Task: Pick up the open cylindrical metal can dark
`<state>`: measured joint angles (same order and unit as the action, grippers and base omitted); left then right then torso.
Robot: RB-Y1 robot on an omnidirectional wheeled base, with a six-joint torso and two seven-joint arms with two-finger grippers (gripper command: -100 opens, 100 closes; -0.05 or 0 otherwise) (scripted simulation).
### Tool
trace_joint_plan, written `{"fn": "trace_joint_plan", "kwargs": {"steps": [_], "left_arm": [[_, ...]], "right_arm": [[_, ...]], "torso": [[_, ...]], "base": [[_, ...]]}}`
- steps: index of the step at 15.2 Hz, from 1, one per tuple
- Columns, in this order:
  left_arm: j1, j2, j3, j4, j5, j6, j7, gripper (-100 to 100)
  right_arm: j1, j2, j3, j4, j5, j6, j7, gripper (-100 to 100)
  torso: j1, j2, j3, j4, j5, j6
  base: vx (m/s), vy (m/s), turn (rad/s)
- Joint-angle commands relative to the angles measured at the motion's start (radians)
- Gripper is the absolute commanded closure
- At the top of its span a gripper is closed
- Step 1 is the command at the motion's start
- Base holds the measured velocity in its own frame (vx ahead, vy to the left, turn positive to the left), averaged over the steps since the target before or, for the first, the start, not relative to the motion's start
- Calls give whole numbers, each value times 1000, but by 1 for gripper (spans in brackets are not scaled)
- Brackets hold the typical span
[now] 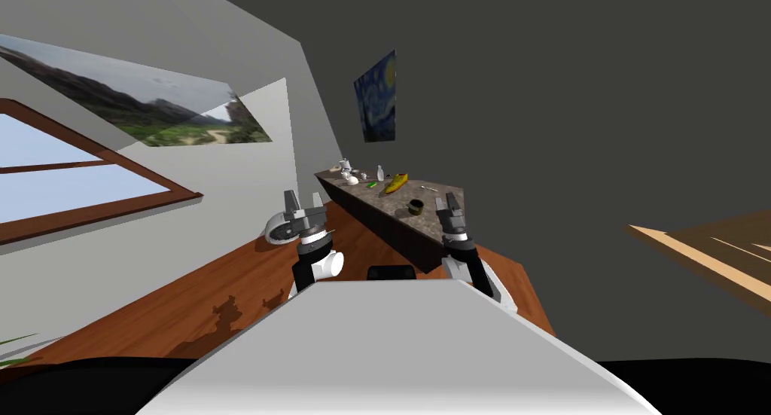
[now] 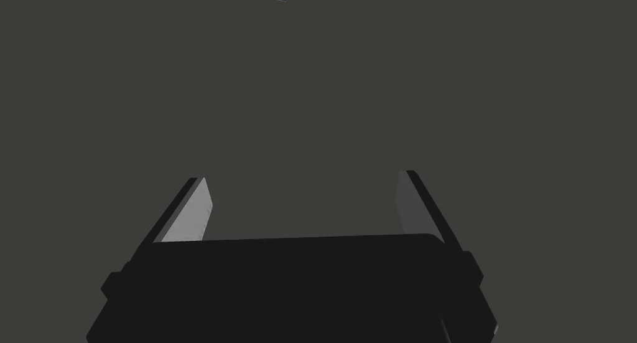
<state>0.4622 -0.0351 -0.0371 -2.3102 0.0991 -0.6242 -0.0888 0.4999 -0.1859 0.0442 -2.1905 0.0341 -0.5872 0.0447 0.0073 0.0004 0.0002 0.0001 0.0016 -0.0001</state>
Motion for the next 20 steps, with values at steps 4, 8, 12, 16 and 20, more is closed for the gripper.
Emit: {"fn": "trace_joint_plan", "kwargs": {"steps": [4,8,12,16,20], "left_arm": [[0,0,0,0,0,0,0,0],[0,0,0,0,0,0,0,0],[0,0,0,0,0,0,0,0],[0,0,0,0,0,0,0,0],[0,0,0,0,0,0,0,0]], "right_arm": [[-28,-103,-23,91,94,32,92,-100],[-42,-163,-39,147,156,52,151,-100],[-56,-222,-56,207,223,73,214,-100],[-72,-280,-74,270,293,95,281,-100],[-88,-337,-93,336,366,118,350,-100]], "torso": [[-1,0,0,0,0,0],[0,-1,0,0,0,0],[0,-1,-1,0,0,0],[-1,-1,0,0,0,0],[0,-2,-1,0,0,0]], "base": [[-1,90,15],[1,106,15],[9,95,15],[5,85,15],[18,98,16]]}}
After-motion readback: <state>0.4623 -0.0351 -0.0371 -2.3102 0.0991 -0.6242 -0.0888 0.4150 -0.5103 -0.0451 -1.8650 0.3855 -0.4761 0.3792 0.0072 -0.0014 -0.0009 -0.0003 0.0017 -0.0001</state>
